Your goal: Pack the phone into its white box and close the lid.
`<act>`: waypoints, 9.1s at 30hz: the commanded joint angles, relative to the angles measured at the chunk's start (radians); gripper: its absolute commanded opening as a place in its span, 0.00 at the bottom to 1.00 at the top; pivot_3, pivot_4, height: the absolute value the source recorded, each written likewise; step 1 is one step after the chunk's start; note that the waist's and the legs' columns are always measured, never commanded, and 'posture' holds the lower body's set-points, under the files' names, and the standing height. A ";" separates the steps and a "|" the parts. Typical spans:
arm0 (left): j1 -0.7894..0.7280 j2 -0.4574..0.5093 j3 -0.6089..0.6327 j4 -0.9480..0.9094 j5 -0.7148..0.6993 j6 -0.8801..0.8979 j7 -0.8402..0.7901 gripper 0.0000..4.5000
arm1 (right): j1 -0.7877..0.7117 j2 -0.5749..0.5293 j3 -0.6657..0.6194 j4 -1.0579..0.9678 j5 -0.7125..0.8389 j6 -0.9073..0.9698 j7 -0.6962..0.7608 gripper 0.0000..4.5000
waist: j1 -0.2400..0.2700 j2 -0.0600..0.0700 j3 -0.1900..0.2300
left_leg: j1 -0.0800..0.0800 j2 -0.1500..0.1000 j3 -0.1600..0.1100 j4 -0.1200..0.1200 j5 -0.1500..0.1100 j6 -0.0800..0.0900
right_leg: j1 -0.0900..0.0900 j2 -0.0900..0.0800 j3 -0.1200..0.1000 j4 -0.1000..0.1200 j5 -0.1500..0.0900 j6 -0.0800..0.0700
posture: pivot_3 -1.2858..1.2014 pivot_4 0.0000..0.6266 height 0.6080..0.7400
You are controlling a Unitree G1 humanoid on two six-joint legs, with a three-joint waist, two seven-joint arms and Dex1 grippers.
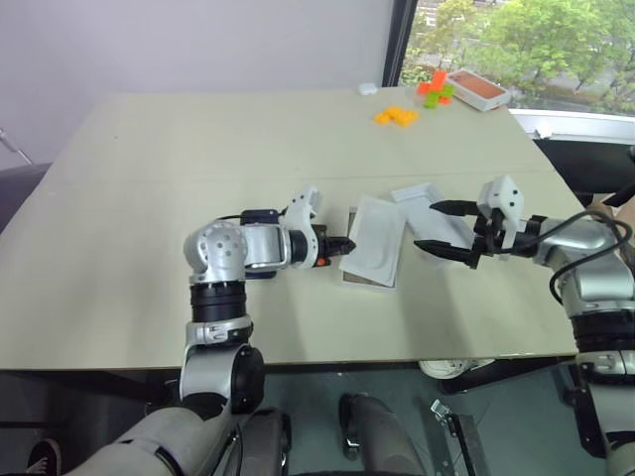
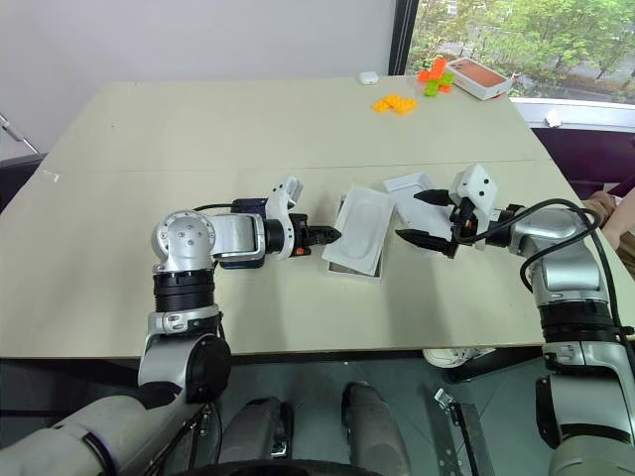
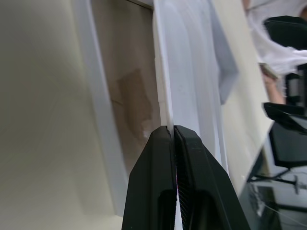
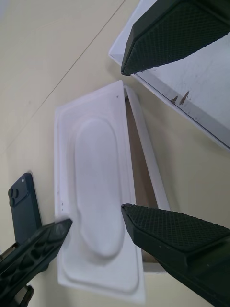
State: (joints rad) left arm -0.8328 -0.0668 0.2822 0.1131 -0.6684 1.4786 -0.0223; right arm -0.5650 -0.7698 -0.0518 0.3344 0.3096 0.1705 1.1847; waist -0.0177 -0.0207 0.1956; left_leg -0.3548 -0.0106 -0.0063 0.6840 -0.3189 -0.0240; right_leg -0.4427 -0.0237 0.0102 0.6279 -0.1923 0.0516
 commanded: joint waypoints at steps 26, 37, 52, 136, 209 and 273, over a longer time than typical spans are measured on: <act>-0.011 0.138 -0.130 -0.132 0.099 -0.298 -0.218 0.99 | -0.039 0.055 0.009 -0.042 -0.039 -0.018 -0.085 1.00 | 0.001 0.000 0.000 | 0.000 0.000 0.000 0.000 0.000 0.000 | 0.000 0.000 0.000 0.000 0.000 0.001 | 0.52 0.24 1.00; 0.207 0.530 -0.306 -0.110 0.411 -1.042 -0.532 1.00 | -0.085 0.185 0.151 -0.095 -0.227 0.009 -0.294 0.03 | 0.007 0.000 0.000 | -0.001 0.002 0.001 -0.002 0.001 -0.002 | -0.002 -0.001 0.001 0.000 0.000 0.000 | 0.52 0.24 1.00; 0.322 0.583 -0.222 -0.154 0.393 -1.146 -0.608 1.00 | -0.094 0.193 0.370 -0.003 -0.508 -0.181 -0.354 0.01 | 0.004 0.000 0.000 | -0.005 0.001 0.001 -0.001 -0.004 0.007 | -0.002 -0.003 -0.001 -0.008 0.000 0.000 | 0.52 0.24 1.00; 0.088 0.487 0.251 0.232 0.005 0.014 -0.212 0.61 | -0.380 0.617 0.521 0.350 -0.690 -0.261 -0.484 0.00 | -0.025 -0.001 0.000 | -0.001 0.001 -0.002 -0.001 -0.001 0.000 | -0.003 -0.005 -0.003 0.003 0.001 -0.001 | 0.52 0.24 1.00; 0.194 0.278 0.478 0.022 -0.078 0.136 -0.163 0.00 | -0.356 0.608 0.545 0.350 -0.738 -0.304 -0.461 0.00 | -0.028 -0.002 -0.002 | -0.001 0.002 -0.012 -0.003 0.004 -0.008 | 0.000 -0.004 -0.012 0.001 0.002 -0.004 | 0.52 0.24 1.00; 0.288 0.507 0.210 -0.087 -0.340 -0.024 -0.501 0.00 | -0.026 0.103 0.477 -0.406 -0.359 0.284 -0.107 0.12 | 0.000 -0.004 0.000 | -0.018 0.002 -0.015 0.000 0.005 -0.009 | -0.013 -0.003 -0.015 -0.001 0.003 -0.005 | 0.52 0.24 1.00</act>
State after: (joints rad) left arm -0.5346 0.4335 0.4822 0.0684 -0.9731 1.4715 -0.5160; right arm -0.5893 -0.6770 0.4207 -0.0820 -0.0396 0.4502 1.0835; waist -0.0172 -0.0244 0.1951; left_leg -0.3724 -0.0087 -0.0214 0.6839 -0.3133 -0.0328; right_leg -0.4554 -0.0264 -0.0052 0.6268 -0.1893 0.0460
